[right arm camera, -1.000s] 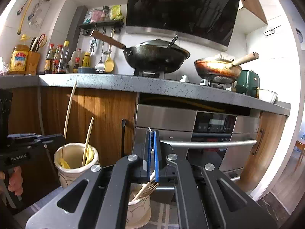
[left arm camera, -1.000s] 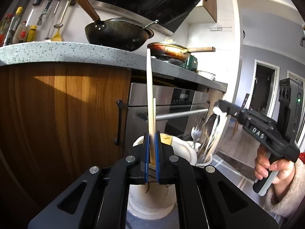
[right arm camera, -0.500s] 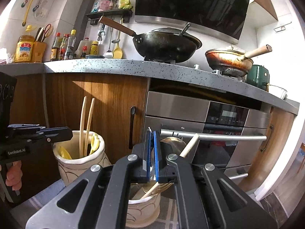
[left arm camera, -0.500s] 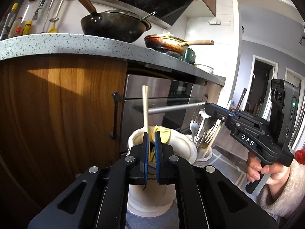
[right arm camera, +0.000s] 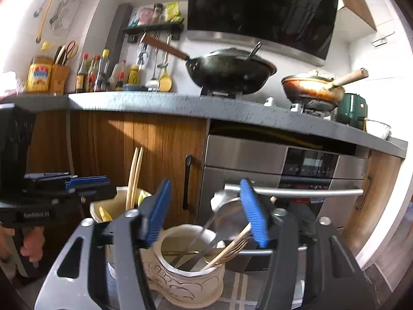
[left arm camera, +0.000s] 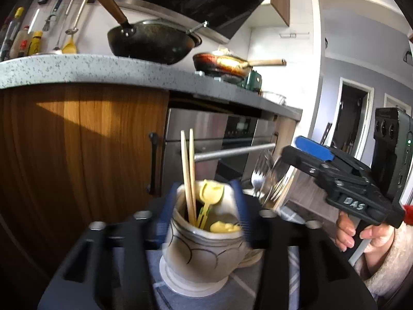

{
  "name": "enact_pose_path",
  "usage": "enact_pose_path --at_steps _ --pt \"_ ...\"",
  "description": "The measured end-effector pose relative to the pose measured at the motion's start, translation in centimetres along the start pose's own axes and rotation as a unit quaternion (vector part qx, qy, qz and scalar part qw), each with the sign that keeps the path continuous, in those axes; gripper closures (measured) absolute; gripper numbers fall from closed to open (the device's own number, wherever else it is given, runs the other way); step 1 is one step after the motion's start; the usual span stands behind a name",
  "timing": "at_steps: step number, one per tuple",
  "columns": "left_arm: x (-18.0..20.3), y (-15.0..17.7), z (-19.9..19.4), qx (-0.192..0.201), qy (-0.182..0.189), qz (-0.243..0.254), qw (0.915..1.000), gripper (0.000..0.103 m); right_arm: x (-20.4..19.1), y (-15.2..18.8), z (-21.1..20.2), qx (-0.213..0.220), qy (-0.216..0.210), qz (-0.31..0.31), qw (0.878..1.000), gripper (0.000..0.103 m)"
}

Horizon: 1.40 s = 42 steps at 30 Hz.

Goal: Organize utensils

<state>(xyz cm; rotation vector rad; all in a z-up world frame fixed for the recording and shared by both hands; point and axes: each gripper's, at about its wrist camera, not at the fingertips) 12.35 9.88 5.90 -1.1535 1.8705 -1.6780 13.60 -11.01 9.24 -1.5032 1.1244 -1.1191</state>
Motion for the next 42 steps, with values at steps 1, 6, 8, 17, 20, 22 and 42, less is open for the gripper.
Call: enact_pose_path --at_steps 1,6,8,17,20,22,42 --pt "0.1 -0.3 -0.3 0.005 -0.001 -0.001 1.0 0.039 0.4 -0.4 -0.5 0.0 0.001 0.008 1.0 0.031" --pt "1.2 -2.3 -2.0 0.014 -0.005 -0.008 0.9999 0.022 3.4 -1.8 -3.1 -0.026 -0.006 0.056 0.998 0.005" --pt "2.2 -3.0 -2.7 0.013 -0.01 0.0 0.9999 0.018 4.5 -2.2 -3.9 -0.041 -0.004 0.07 0.997 0.005" --pt "8.6 -3.8 -6.4 0.002 -0.061 0.061 0.9963 0.005 6.4 -0.8 -7.2 -0.106 -0.002 0.117 0.987 0.005" --pt "9.8 -2.9 -7.7 -0.002 -0.055 0.052 0.9971 0.005 6.3 0.2 -8.0 -0.119 -0.003 0.121 0.985 0.005" --pt "10.3 -2.2 -8.3 -0.002 -0.06 0.048 0.997 0.005 6.0 1.0 -8.6 -0.127 -0.008 0.122 0.984 0.005" --pt "8.2 4.7 -5.6 -0.081 -0.197 0.009 0.977 0.005 2.8 7.0 -8.3 -0.125 0.077 0.041 0.988 0.005"
Point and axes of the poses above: each gripper's, at about its wrist camera, not at the fingertips, and z roughly the way its jaws point, x to its right, y to its underside, and after that the axes turned 14 degrees about y, right-handed
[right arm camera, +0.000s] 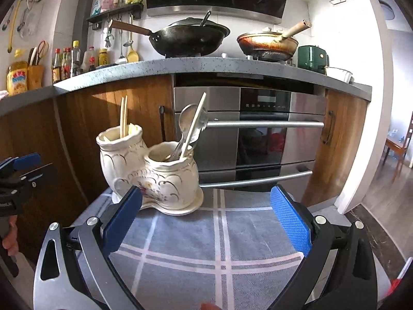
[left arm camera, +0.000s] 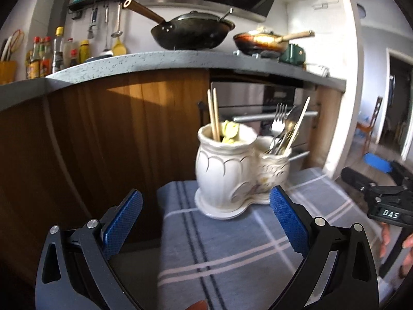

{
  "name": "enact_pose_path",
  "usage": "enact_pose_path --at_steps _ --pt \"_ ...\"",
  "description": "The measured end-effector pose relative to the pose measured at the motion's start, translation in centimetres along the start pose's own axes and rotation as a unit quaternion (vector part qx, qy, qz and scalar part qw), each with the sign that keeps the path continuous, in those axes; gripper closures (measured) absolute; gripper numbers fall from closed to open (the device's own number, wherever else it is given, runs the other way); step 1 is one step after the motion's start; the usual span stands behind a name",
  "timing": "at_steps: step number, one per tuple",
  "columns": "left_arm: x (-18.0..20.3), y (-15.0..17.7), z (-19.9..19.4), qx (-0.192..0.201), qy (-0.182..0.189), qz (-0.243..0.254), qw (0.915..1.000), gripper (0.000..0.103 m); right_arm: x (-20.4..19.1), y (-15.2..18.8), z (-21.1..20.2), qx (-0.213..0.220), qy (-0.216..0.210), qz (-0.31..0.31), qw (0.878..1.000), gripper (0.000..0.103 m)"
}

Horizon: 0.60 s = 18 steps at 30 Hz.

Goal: Organize utensils

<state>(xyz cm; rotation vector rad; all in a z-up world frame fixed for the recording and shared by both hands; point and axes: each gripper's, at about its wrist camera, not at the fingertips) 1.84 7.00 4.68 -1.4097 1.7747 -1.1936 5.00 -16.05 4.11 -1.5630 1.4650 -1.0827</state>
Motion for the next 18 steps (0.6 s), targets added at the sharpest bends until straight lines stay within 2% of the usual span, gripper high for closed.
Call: enact_pose_path --at_steps 3,8,18 --pt "0.1 0.1 0.5 -0.014 -0.002 0.0 0.9999 0.005 -0.4 0.4 0.0 0.007 0.006 -0.004 1.0 0.005" --pt "0.0 0.3 0.9 -0.023 0.032 -0.025 0.9989 0.005 -0.7 0.8 -0.4 0.018 0.006 -0.008 1.0 0.005" --pt "0.1 0.3 0.5 -0.01 0.015 -0.018 0.9997 0.005 -1.0 0.7 -1.2 0.027 0.0 -0.008 1.0 0.005"
Point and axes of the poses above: each gripper's, at about its wrist camera, not at the fingertips, and z roughly the way its jaws point, x to its right, y to its underside, and after that the axes turned 14 degrees about y, right-handed
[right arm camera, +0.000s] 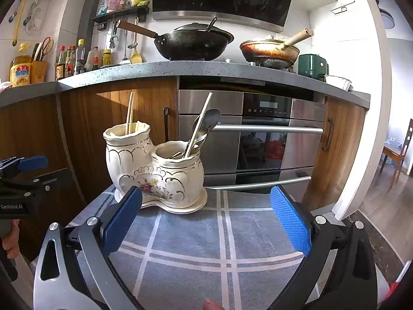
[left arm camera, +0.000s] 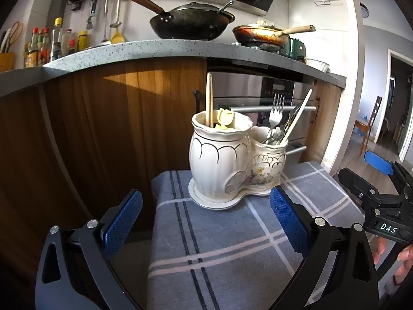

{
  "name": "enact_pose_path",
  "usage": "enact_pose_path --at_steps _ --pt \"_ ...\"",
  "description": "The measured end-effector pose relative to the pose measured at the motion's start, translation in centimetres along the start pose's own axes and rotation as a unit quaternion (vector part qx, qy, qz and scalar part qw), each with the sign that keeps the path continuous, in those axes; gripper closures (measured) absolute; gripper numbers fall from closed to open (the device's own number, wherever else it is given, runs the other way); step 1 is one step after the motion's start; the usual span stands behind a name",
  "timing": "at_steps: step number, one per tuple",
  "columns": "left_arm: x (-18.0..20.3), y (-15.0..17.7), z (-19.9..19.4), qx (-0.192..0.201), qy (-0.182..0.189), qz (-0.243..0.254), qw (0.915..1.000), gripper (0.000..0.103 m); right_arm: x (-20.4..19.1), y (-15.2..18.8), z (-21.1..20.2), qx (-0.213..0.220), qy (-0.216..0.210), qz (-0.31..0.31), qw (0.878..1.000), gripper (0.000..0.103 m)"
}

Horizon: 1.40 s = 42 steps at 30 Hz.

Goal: Organize utensils

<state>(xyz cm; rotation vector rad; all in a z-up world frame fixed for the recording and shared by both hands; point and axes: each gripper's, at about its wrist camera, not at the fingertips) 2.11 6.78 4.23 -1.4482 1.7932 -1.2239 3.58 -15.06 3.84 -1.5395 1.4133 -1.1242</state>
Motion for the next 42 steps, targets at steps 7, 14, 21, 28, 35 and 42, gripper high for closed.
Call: enact_pose_path --at_steps 7,14,21,28,35,42 --pt "0.1 -0.01 -0.34 0.004 -0.002 0.004 1.0 0.005 0.06 0.12 -0.19 0.002 0.002 0.001 1.0 0.005" --pt "0.39 0.01 -0.37 0.003 0.0 0.011 0.9999 0.005 -0.03 0.07 -0.22 0.002 0.002 -0.002 1.0 0.005" --pt "0.48 0.01 -0.33 0.001 0.001 0.01 1.0 0.005 -0.05 0.07 -0.18 0.001 0.002 -0.004 1.0 0.005" --pt "0.48 0.01 -0.39 0.001 0.002 0.01 0.9999 0.005 -0.09 0.09 -0.19 0.0 0.0 -0.004 1.0 0.005" --pt "0.51 0.03 -0.42 0.001 0.003 0.012 0.9999 0.005 -0.14 0.1 -0.17 0.001 0.001 -0.006 1.0 0.005" --pt "0.53 0.03 -0.44 0.001 0.003 0.012 0.9999 0.005 -0.27 0.06 -0.12 0.001 0.0 -0.007 1.0 0.005"
Point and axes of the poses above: each gripper's, at about its wrist camera, not at the fingertips, and z roughly the way its jaws point, x to its right, y to its underside, and after that the axes turned 14 degrees about y, right-handed
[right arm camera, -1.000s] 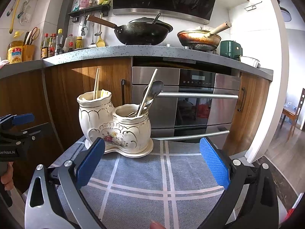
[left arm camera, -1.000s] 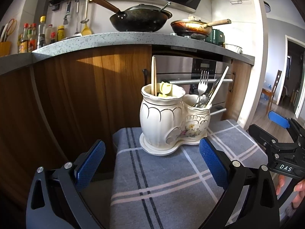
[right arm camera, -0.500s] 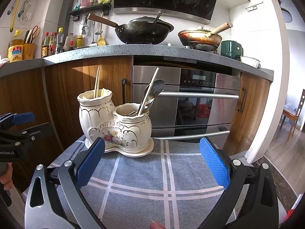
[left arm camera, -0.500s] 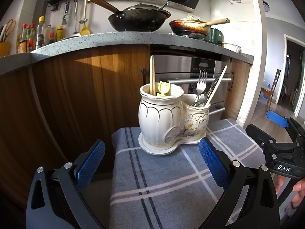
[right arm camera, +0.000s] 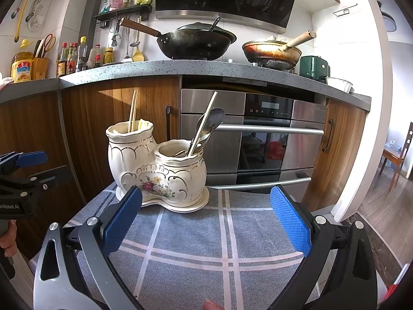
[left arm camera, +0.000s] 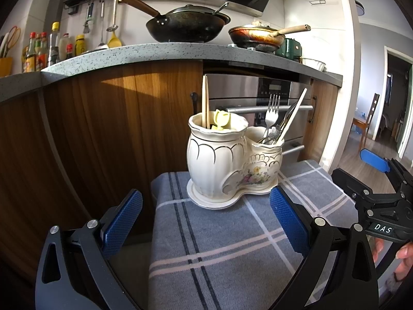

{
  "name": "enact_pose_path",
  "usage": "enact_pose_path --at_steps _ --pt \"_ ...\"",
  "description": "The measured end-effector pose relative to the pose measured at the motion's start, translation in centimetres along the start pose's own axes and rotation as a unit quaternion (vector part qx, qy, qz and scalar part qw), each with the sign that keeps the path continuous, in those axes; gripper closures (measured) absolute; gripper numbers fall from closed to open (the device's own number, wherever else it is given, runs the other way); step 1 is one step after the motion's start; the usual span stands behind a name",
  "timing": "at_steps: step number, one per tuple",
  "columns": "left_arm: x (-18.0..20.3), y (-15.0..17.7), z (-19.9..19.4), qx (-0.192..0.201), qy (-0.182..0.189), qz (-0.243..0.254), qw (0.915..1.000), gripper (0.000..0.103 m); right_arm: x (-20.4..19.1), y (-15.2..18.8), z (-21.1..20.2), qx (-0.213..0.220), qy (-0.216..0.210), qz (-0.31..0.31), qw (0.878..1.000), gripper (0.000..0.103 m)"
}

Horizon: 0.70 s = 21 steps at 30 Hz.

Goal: Organize utensils

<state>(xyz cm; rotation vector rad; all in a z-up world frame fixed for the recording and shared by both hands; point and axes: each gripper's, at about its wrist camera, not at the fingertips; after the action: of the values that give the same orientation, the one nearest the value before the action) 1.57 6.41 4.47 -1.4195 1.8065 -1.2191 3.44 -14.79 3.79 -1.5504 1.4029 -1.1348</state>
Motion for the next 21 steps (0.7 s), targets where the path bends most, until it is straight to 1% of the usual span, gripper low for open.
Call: enact_pose_path --at_steps 21 --pt "0.05 0.02 0.02 -0.002 0.002 0.001 1.0 0.005 -0.11 0.08 0.03 0.001 -0.001 -0.003 1.0 0.005"
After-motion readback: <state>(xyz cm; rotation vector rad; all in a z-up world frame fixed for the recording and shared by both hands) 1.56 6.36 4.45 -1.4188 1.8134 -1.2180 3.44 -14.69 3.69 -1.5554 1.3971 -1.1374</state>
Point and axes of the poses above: each gripper's, at about its wrist camera, not at the fingertips, and z roughly the way its jaws point, x to its right, y to its underside, and after that the axes turned 14 degrees about y, right-handed
